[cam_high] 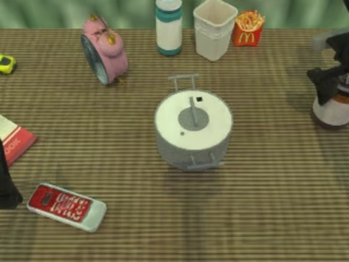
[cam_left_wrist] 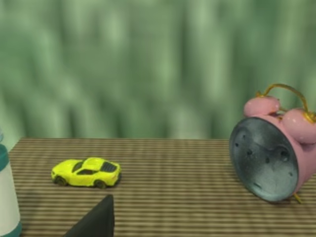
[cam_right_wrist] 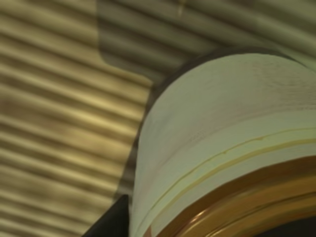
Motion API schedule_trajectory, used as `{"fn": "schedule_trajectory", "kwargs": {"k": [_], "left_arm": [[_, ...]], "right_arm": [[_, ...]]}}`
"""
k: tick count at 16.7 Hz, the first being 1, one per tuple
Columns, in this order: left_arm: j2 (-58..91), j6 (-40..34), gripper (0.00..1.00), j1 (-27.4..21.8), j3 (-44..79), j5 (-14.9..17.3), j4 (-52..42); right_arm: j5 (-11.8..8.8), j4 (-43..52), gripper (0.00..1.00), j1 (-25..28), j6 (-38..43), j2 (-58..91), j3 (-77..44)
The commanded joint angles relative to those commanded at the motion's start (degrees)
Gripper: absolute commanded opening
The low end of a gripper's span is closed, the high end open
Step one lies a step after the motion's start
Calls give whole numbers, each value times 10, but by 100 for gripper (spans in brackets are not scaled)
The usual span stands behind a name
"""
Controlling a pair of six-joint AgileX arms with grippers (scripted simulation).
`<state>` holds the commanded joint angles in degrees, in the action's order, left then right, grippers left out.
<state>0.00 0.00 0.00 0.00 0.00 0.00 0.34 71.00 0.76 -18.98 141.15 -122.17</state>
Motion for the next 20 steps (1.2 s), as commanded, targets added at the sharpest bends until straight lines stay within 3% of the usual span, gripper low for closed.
{"fn": "schedule_trajectory", "kwargs": {"k": [2, 3, 13, 20], "left_arm": [[0, 0, 100, 0, 0, 0, 0], [0, 0, 100, 0, 0, 0, 0], [0, 0, 100, 0, 0, 0, 0], [0, 0, 100, 0, 0, 0, 0]], "right_arm": [[0, 0, 2, 0, 0, 0, 0], [0, 0, 0, 0, 0, 0, 0], [0, 2, 0, 0, 0, -9, 9], [-2, 33, 0, 6, 2, -195, 152]]}}
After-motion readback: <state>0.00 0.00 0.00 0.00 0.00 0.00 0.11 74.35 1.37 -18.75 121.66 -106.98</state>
